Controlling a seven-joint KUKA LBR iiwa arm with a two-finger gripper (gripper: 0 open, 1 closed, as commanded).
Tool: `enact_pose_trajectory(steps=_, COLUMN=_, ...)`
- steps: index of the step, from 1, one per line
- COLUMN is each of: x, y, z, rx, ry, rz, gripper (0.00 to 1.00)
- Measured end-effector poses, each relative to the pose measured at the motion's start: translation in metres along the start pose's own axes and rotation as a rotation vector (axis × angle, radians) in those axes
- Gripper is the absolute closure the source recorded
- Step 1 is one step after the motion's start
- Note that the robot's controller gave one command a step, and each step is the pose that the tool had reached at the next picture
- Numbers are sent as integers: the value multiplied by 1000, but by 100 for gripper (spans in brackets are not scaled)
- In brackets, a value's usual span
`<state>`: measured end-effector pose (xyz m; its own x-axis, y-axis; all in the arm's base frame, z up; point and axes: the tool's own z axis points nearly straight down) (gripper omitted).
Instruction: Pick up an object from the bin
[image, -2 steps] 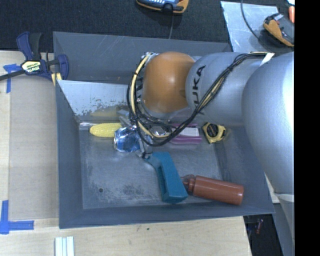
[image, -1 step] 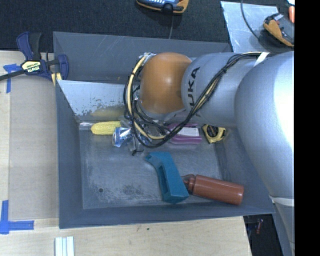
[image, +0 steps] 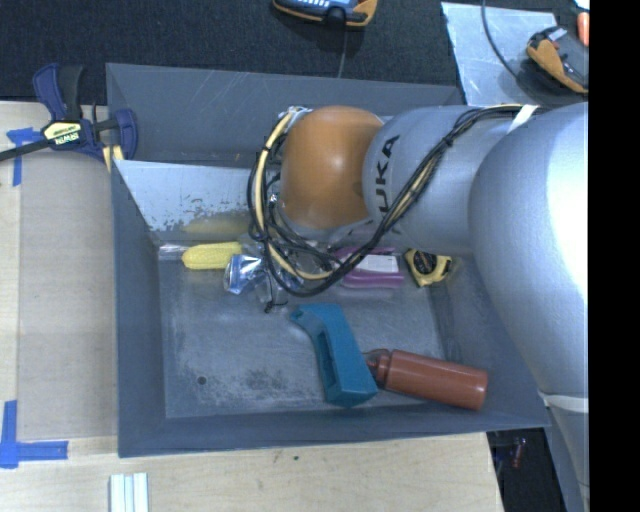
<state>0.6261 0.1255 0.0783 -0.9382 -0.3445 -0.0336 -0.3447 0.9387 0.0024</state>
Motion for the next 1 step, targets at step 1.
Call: enact_pose_trajectory(steps=1, x=2, y=1, z=-37, rx=-1, ry=8, rz=0, gripper=100)
